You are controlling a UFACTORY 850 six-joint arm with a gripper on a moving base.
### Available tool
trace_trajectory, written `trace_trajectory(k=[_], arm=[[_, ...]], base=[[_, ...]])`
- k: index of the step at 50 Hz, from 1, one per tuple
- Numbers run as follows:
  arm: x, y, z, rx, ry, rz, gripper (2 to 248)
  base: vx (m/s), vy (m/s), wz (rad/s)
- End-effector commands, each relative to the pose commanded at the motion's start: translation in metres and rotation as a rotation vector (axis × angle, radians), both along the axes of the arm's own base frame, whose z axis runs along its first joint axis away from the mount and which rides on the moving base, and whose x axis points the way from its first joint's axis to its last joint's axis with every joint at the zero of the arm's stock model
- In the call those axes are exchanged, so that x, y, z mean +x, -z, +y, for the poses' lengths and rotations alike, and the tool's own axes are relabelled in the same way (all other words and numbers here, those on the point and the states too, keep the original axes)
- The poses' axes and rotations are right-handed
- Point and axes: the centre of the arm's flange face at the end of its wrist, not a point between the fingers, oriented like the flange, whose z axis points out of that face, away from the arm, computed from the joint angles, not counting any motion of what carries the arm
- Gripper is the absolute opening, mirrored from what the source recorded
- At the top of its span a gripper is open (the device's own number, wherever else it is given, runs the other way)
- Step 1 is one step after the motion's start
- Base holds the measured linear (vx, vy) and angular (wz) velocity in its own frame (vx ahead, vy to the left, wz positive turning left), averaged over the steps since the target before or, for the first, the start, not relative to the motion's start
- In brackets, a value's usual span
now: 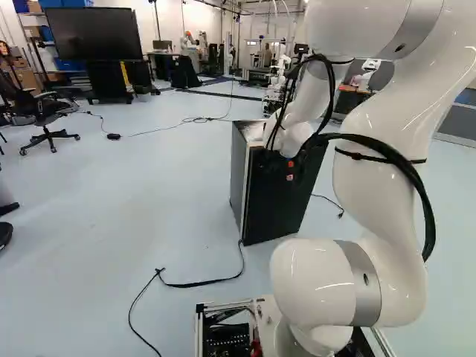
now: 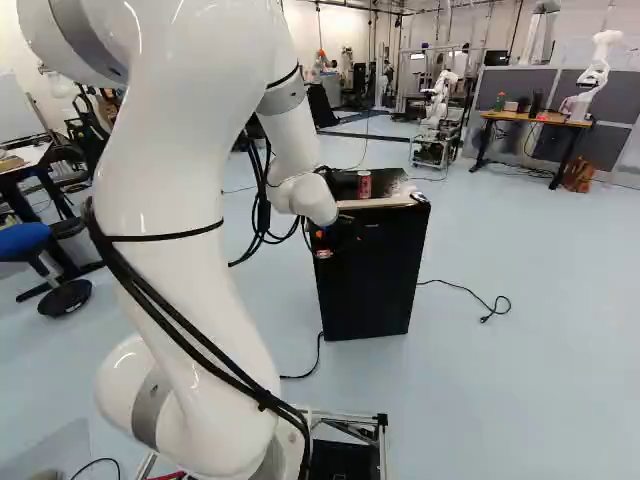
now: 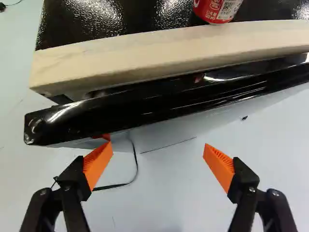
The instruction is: Grab a drink from the fridge
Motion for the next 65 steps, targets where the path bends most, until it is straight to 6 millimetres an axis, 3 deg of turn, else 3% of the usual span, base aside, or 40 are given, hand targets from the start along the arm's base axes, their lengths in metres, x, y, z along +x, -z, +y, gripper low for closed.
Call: trace_trajectory(k=[43, 65], arm=[[0.004, -0.001, 0.000, -0.003, -0.002, -0.024, 247], [-0.018, -0.002, 0.002, -0.001, 0.004, -0.013, 247]], base=[[0.000, 0.000, 0.000], [0.000, 0.000, 0.000]])
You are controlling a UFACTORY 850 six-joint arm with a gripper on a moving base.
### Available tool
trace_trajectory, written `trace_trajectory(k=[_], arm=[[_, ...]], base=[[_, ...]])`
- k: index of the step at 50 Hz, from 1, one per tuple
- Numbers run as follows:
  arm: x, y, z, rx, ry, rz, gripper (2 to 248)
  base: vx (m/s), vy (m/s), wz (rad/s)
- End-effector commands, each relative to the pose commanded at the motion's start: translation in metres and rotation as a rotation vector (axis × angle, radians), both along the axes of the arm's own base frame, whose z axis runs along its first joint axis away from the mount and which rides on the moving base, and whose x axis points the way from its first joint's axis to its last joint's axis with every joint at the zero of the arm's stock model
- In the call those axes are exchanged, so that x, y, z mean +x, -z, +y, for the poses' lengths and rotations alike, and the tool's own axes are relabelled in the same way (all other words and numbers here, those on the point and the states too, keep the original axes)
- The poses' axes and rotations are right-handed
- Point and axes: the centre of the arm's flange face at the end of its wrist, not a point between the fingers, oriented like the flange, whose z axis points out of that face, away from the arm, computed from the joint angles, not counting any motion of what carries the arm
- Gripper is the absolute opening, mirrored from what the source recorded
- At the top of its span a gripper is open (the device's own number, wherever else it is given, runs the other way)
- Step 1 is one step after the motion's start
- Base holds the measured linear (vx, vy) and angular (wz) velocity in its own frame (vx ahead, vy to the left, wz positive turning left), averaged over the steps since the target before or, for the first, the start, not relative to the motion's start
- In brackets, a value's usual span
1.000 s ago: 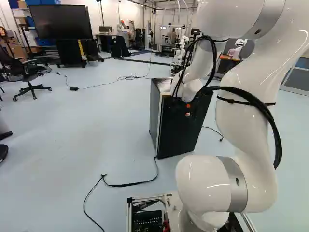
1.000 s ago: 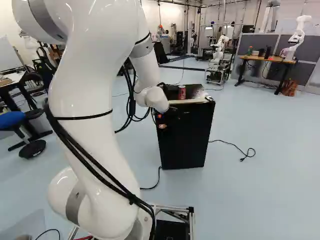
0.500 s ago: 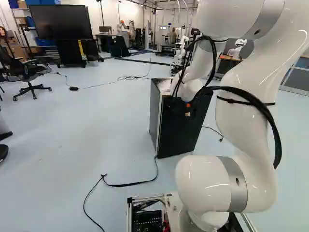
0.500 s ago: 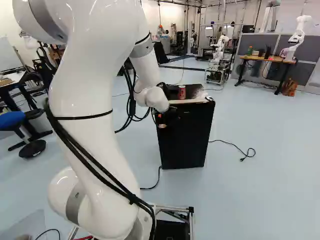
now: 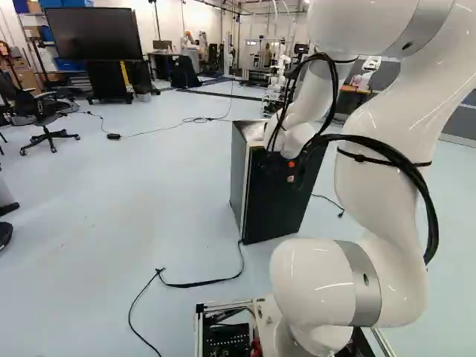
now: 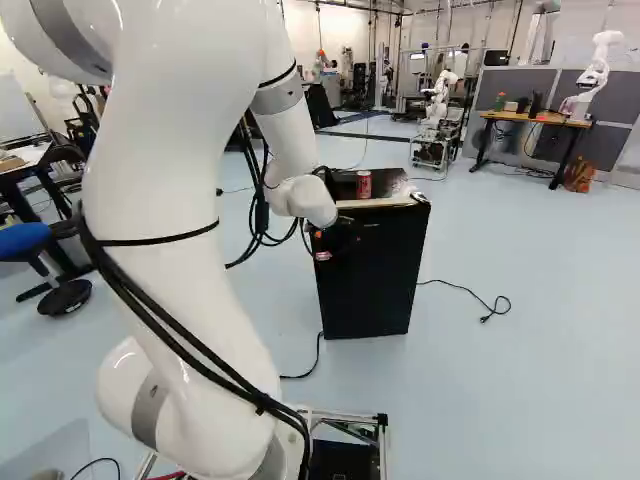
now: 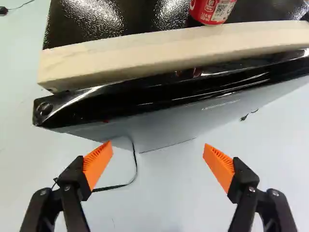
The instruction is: Grab a drink from the fridge
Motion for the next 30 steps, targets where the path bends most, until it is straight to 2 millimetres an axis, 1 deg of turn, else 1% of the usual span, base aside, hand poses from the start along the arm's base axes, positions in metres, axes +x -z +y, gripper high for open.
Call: trace_trajectory(k=[15, 30], arm=[[0.0009, 0.0000, 0.0001, 0.000, 0.000, 0.000, 247], [0.0089, 0.0004, -0.0002, -0.001, -0.003, -0.004, 247]], base=[[0.000, 0.000, 0.000], [0.000, 0.000, 0.000]])
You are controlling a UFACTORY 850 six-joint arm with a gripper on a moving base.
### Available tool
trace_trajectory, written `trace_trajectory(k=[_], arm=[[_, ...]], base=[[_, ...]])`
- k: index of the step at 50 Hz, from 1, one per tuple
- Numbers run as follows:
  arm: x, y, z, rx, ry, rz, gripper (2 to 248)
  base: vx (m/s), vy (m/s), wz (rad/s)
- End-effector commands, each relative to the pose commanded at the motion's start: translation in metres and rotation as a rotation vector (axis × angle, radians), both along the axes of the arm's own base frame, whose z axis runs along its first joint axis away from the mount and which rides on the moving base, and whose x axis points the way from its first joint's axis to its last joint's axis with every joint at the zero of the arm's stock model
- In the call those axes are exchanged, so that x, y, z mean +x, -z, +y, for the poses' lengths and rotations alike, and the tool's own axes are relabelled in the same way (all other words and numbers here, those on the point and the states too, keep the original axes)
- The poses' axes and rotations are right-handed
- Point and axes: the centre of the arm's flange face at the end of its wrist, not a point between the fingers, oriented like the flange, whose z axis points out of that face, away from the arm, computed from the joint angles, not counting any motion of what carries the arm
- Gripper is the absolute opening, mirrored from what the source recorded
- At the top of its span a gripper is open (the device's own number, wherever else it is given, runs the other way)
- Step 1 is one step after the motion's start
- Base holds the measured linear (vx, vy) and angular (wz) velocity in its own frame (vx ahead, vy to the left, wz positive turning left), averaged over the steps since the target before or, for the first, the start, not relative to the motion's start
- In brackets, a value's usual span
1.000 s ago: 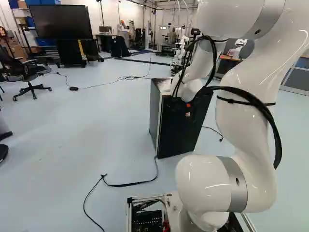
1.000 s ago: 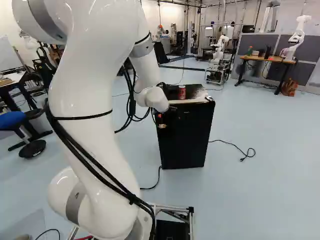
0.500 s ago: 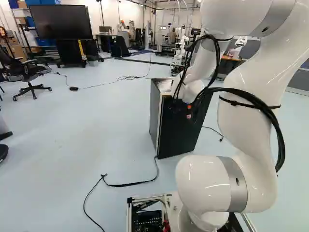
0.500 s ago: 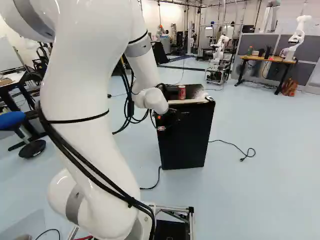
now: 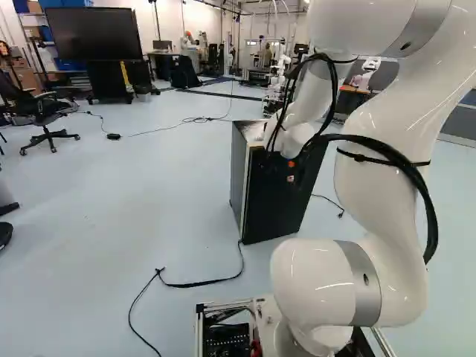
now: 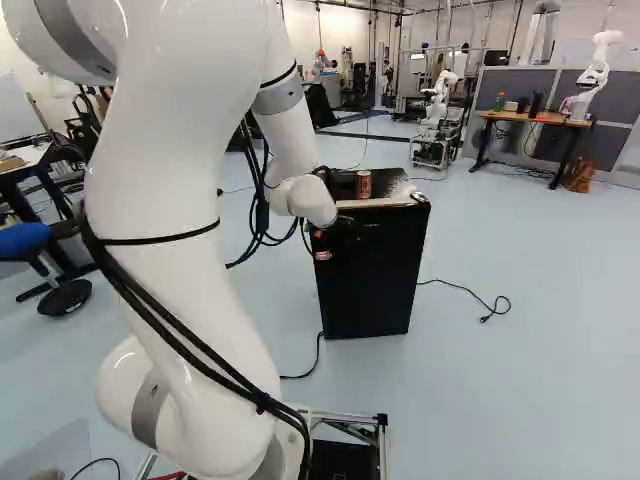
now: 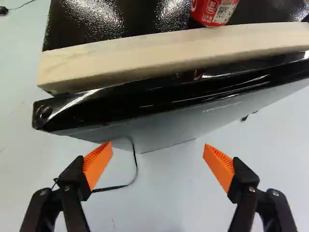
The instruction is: Grab a drink from the fridge
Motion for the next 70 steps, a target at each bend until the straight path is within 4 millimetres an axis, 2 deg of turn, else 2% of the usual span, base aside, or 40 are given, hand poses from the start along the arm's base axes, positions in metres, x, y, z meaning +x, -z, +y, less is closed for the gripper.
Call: trace_trajectory(k=[45, 56, 70], arm=[[0.024, 0.001, -0.001, -0.003, -0.008, -0.013, 247], [0.020, 0.001, -0.001, -0.002, -0.007, -0.011, 247], [-0.002, 0.000, 0.002, 0.000, -0.003, -0.001, 247]], base=[[0.000, 0.000, 0.000], [0.000, 0.000, 0.000], [0.000, 0.000, 0.000]])
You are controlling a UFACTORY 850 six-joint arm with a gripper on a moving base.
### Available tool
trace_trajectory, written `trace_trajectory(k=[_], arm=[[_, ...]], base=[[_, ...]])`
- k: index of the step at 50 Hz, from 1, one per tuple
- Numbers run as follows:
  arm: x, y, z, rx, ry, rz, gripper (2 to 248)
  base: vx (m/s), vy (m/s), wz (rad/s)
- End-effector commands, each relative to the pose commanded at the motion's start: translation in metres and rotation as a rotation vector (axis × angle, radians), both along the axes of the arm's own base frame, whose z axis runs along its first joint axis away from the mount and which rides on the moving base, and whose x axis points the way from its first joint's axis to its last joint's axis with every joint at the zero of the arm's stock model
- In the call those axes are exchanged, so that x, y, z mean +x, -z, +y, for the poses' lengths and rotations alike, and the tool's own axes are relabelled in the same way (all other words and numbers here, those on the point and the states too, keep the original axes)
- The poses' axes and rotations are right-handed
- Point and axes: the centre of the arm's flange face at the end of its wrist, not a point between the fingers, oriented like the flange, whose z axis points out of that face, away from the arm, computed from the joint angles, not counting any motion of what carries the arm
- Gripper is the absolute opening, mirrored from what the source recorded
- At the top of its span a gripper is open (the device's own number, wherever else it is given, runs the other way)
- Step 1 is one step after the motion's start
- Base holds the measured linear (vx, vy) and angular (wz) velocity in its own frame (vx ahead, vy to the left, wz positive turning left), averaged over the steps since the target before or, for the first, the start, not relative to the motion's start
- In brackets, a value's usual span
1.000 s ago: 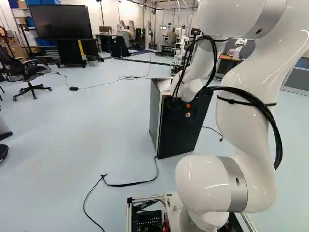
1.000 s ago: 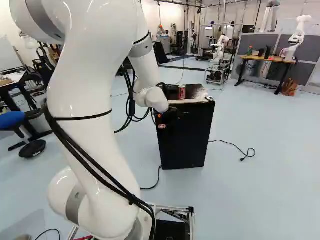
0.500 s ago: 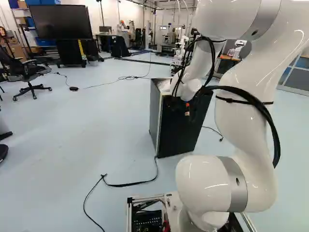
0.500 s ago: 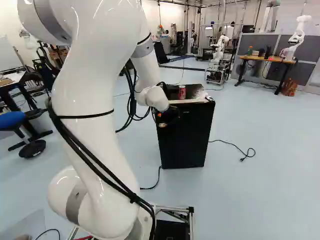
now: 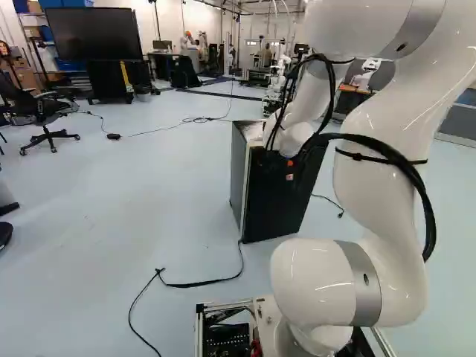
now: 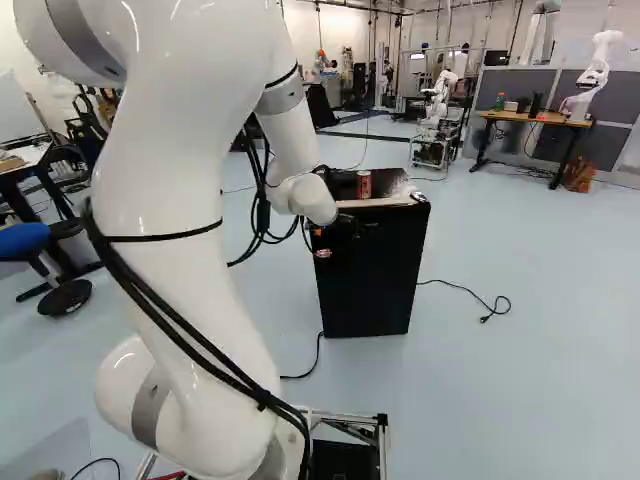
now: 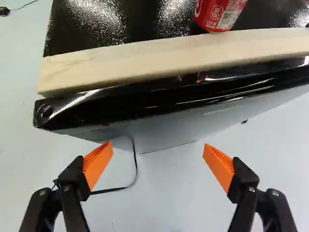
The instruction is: Grab a drink from the fridge
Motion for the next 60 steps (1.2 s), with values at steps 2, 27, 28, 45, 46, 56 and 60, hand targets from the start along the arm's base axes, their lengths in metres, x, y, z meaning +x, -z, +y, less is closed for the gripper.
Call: trace_trajectory(k=[2, 27, 28, 45, 46, 56, 60], arm=[[-0.004, 0.000, 0.000, 0.000, 0.001, -0.001, 247], [-0.044, -0.008, -0.008, -0.008, 0.035, -0.079, 247], [-0.045, -0.008, -0.009, -0.009, 0.037, -0.084, 247], [-0.043, -0.016, -0.011, -0.025, 0.040, -0.196, 247], [-0.043, -0.017, -0.011, -0.026, 0.039, -0.203, 247], [-0.039, -0.022, -0.012, -0.036, 0.036, -0.278, 247], [-0.038, -0.025, -0.012, -0.040, 0.035, -0.309, 247]], base=[[0.000, 0.000, 0.000], [0.000, 0.000, 0.000], [0.000, 0.000, 0.000], [0.000, 0.000, 0.000], [0.000, 0.000, 0.000], [0.000, 0.000, 0.000], [0.000, 0.000, 0.000]])
